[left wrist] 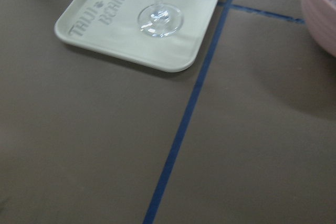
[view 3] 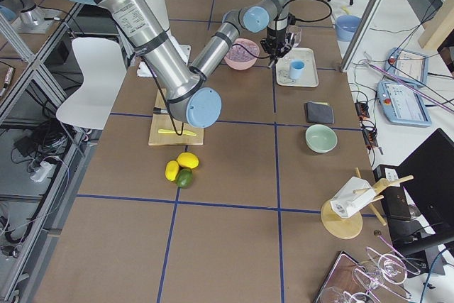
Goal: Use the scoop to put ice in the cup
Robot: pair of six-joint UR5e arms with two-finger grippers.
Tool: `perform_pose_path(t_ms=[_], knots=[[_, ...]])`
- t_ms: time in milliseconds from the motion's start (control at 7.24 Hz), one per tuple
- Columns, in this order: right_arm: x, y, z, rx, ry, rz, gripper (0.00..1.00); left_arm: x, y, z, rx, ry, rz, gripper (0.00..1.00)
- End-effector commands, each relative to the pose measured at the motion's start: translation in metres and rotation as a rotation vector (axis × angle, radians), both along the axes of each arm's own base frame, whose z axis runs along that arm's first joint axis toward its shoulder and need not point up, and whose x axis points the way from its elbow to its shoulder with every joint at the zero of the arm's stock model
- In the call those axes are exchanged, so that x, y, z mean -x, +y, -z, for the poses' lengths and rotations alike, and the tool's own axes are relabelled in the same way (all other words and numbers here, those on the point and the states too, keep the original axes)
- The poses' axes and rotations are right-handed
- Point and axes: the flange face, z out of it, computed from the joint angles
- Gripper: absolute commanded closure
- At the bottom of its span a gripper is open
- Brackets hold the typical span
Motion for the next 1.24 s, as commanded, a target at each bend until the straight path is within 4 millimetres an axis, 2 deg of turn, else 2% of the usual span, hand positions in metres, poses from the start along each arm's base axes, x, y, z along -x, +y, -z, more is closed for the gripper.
perform_pose_path(t_ms=[0, 138, 276, 552, 690, 967, 1105], knots=[[0.004, -0.013, -0.007, 0.155, 0.076, -0.064, 1.00, 0.095, -0.013, 0.014, 0.180, -0.071, 0.145, 0.00], [0.015, -0.021, -0.008, 0.223, 0.134, -0.062, 1.00, 0.120, 0.002, 0.017, 0.185, -0.070, 0.176, 0.00], [0.023, -0.032, -0.017, 0.275, 0.160, -0.082, 1.00, 0.135, 0.004, 0.006, 0.211, -0.076, 0.202, 0.00], [0.046, -0.058, -0.008, 0.329, 0.193, -0.094, 1.00, 0.152, 0.004, -0.024, 0.264, -0.094, 0.230, 0.00], [0.058, -0.063, -0.009, 0.370, 0.197, -0.095, 1.00, 0.154, 0.004, -0.024, 0.263, -0.094, 0.234, 0.00], [0.089, -0.078, 0.010, 0.414, 0.227, -0.077, 1.00, 0.165, 0.004, -0.021, 0.265, -0.091, 0.251, 0.00], [0.097, -0.080, 0.021, 0.442, 0.254, -0.073, 1.00, 0.171, 0.003, -0.022, 0.279, -0.094, 0.262, 0.00]])
